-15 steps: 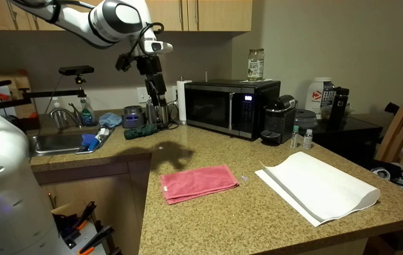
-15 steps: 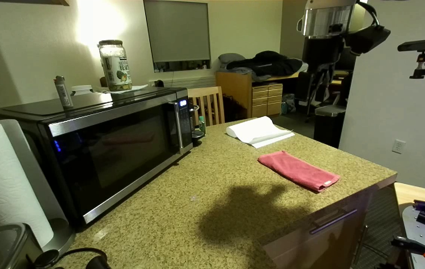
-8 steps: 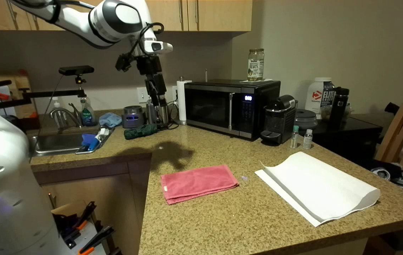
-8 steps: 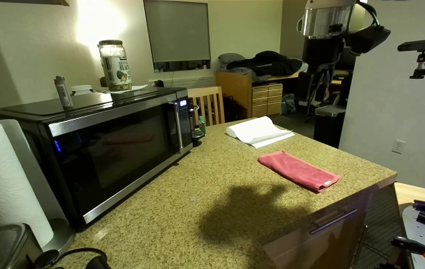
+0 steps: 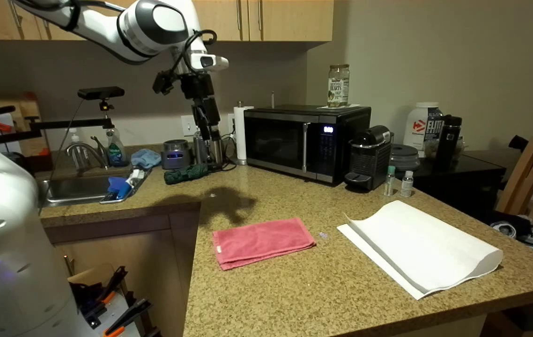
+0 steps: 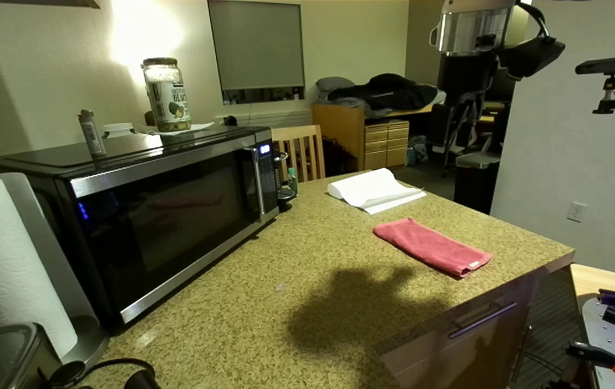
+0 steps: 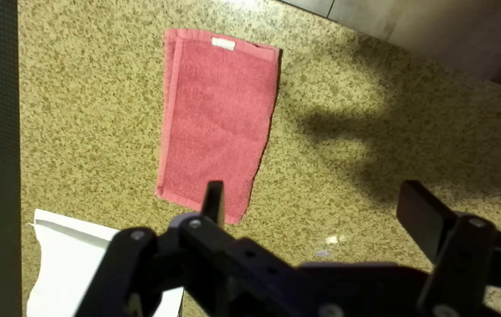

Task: Fold the cloth

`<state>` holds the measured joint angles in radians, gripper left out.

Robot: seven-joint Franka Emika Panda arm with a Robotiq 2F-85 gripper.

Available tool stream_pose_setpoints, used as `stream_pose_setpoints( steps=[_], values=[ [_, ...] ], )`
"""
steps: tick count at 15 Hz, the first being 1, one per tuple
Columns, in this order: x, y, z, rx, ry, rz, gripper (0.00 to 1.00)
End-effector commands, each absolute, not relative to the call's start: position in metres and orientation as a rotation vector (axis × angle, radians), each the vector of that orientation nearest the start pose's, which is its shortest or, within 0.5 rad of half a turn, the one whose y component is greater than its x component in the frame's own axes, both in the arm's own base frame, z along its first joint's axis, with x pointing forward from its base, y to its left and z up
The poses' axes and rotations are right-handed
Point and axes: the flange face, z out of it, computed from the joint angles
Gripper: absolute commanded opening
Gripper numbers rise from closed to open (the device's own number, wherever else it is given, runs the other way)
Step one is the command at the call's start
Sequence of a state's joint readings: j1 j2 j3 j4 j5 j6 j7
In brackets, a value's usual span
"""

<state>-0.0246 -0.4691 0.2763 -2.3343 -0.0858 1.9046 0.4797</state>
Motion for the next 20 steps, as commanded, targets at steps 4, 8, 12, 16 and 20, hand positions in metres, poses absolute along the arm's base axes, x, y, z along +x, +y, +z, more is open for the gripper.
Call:
stream_pose_setpoints(
  steps=[4, 8, 12, 16, 20],
  values=[
    [0.403, 0.108, 0.51, -3.302, 0.378, -0.151, 1.0],
    [0.403, 0.108, 0.51, -3.302, 0.378, -0.151, 1.0],
    [0.4, 0.102, 0.5, -3.282, 0.412, -0.104, 1.0],
    [0.4, 0.089, 0.488, -3.281, 0.467, -0.057, 1.0],
    [0.397, 0.074, 0.474, -3.258, 0.547, 0.006, 1.0]
  ],
)
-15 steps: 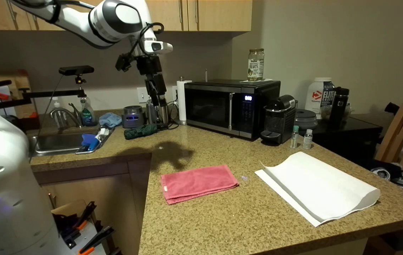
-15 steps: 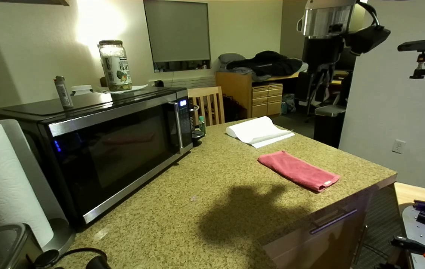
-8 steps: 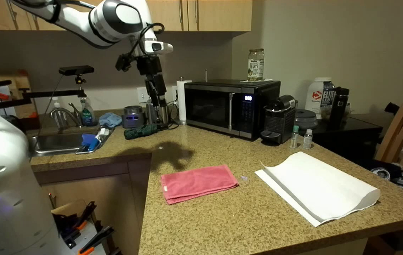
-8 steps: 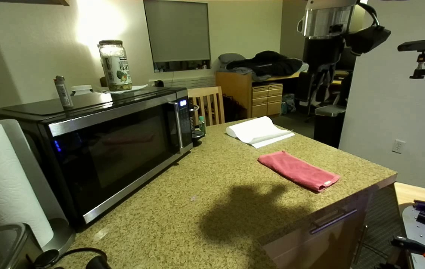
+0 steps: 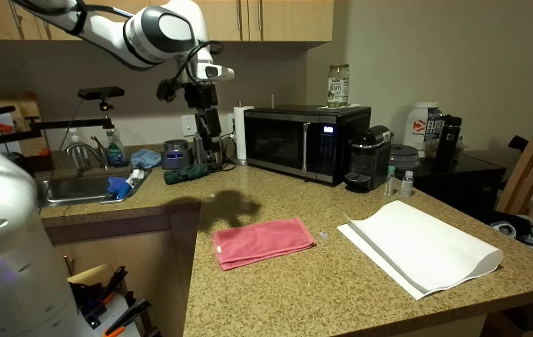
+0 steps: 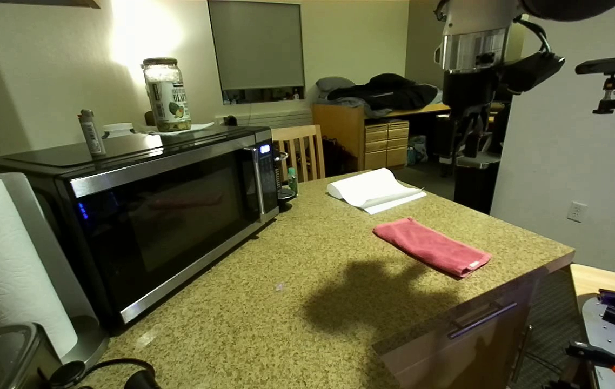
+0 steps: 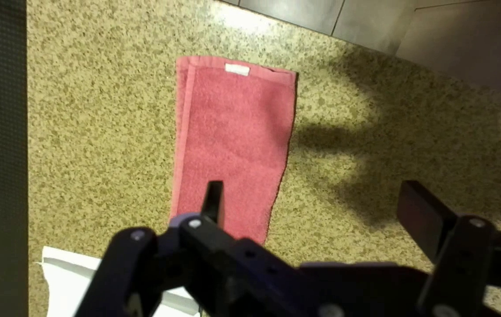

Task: Fold the cloth

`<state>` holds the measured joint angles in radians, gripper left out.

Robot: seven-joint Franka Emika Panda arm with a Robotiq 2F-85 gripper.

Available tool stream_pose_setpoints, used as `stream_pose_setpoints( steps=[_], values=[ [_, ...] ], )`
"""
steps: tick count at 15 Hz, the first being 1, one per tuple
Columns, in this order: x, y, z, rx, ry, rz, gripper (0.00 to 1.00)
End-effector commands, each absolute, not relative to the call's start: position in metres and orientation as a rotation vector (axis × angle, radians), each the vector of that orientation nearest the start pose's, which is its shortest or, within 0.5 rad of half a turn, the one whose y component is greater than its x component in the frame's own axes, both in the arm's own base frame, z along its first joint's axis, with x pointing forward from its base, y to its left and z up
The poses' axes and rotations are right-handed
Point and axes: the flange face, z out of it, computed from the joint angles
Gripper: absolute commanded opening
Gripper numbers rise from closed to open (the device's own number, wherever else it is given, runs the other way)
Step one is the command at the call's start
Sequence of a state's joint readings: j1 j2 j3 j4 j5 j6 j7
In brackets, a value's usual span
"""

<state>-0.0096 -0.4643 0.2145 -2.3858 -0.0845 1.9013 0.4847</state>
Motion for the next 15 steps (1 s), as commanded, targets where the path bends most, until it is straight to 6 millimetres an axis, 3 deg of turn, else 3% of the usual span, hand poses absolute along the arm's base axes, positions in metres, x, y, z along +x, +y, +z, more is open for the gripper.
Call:
stream_pose_setpoints(
  steps=[1, 7, 15],
  values=[
    [0.396, 0.071, 0.471, -3.25, 0.573, 0.022, 1.0],
    [0.385, 0.056, 0.443, -3.185, 0.734, 0.117, 1.0],
    [0.41, 0.033, 0.438, -3.18, 0.768, 0.013, 1.0]
  ],
)
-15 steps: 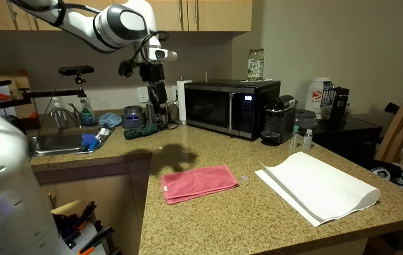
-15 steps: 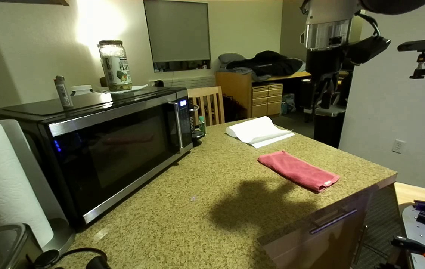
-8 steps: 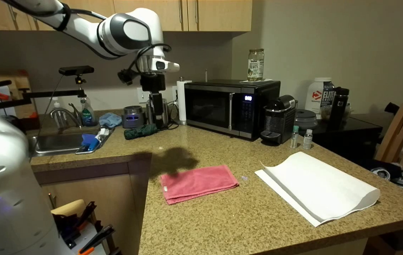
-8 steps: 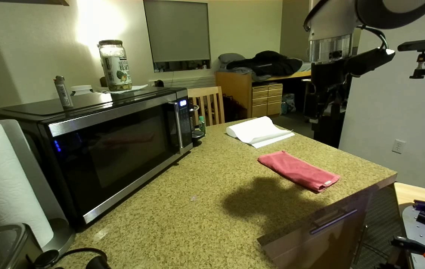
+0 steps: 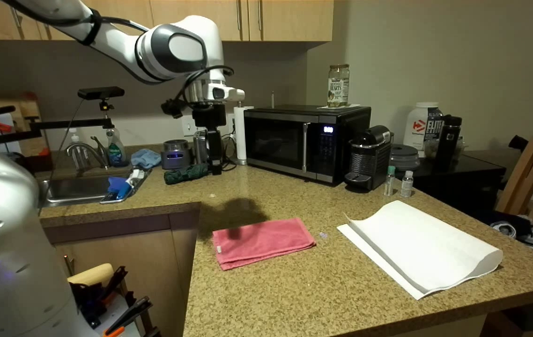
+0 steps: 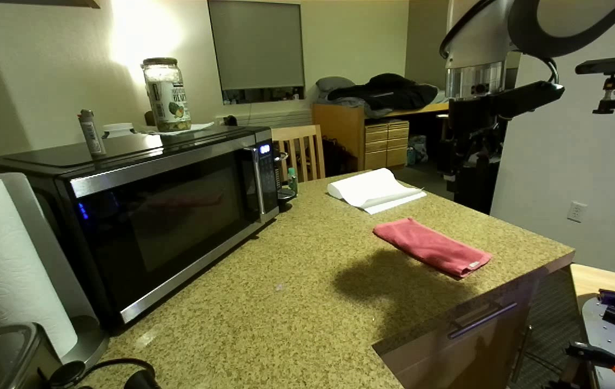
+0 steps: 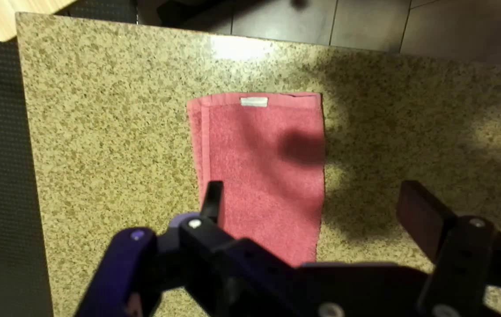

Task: Fold the cloth

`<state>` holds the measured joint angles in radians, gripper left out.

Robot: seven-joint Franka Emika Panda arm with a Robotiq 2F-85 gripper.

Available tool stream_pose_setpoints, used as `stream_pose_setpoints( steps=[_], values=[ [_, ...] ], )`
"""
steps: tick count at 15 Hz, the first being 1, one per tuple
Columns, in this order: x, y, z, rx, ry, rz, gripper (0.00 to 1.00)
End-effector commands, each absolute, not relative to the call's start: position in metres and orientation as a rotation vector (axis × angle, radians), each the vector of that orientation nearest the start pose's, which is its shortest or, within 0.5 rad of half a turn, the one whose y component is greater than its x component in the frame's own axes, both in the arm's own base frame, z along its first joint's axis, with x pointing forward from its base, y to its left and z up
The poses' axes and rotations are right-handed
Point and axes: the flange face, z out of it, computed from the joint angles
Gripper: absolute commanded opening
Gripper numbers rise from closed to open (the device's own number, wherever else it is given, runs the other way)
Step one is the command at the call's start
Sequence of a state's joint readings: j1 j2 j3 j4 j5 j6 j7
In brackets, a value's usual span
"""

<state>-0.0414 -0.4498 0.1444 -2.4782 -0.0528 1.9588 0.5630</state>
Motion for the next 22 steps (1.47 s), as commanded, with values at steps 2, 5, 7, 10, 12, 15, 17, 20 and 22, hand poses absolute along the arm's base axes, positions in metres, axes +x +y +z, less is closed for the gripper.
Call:
stream_pose_setpoints(
  steps=[2, 5, 7, 10, 12, 15, 17, 20, 22],
  values=[
    [0.416, 0.029, 0.435, -3.172, 0.777, -0.001, 1.0],
    [0.422, 0.025, 0.427, -3.165, 0.803, 0.022, 1.0],
    [0.423, 0.018, 0.418, -3.157, 0.838, 0.062, 1.0],
    [0.426, 0.004, 0.407, -3.145, 0.885, 0.1, 1.0],
    [0.428, -0.007, 0.4, -3.132, 0.921, 0.117, 1.0],
    [0.431, -0.025, 0.392, -3.101, 0.977, 0.137, 1.0],
    [0.433, -0.035, 0.383, -3.081, 1.008, 0.152, 1.0],
    [0.436, -0.037, 0.366, -3.077, 0.993, 0.172, 1.0],
    [0.44, -0.032, 0.355, -3.085, 0.968, 0.182, 1.0]
  ],
)
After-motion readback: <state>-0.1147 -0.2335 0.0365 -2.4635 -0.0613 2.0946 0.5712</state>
